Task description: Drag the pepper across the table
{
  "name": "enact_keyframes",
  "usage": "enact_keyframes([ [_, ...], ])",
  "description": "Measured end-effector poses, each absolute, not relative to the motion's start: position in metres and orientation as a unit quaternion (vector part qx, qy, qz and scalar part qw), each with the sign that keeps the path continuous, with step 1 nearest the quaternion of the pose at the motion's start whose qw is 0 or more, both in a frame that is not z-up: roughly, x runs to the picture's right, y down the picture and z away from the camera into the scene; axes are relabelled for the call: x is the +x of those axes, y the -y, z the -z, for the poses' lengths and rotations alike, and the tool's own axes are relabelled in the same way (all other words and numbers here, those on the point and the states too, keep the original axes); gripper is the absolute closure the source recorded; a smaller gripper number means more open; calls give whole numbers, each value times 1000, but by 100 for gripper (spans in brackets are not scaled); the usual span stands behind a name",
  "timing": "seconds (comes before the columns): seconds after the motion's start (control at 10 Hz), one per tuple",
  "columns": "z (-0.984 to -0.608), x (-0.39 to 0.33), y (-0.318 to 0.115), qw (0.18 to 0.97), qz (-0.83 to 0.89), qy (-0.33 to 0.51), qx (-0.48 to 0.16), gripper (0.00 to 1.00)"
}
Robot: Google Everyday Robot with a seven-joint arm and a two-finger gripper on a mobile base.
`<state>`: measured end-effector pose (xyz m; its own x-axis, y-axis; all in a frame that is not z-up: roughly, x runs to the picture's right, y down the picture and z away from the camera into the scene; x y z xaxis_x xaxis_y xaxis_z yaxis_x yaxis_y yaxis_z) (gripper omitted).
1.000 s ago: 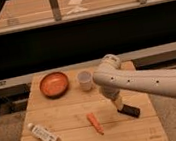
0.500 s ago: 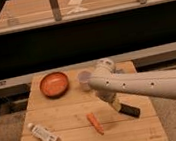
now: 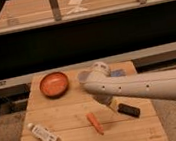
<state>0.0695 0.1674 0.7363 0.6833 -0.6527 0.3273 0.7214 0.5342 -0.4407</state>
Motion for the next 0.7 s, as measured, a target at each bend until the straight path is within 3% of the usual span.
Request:
enact_keyframes([
  [0.7,-739,50,-181,846,454,73,-269,20],
])
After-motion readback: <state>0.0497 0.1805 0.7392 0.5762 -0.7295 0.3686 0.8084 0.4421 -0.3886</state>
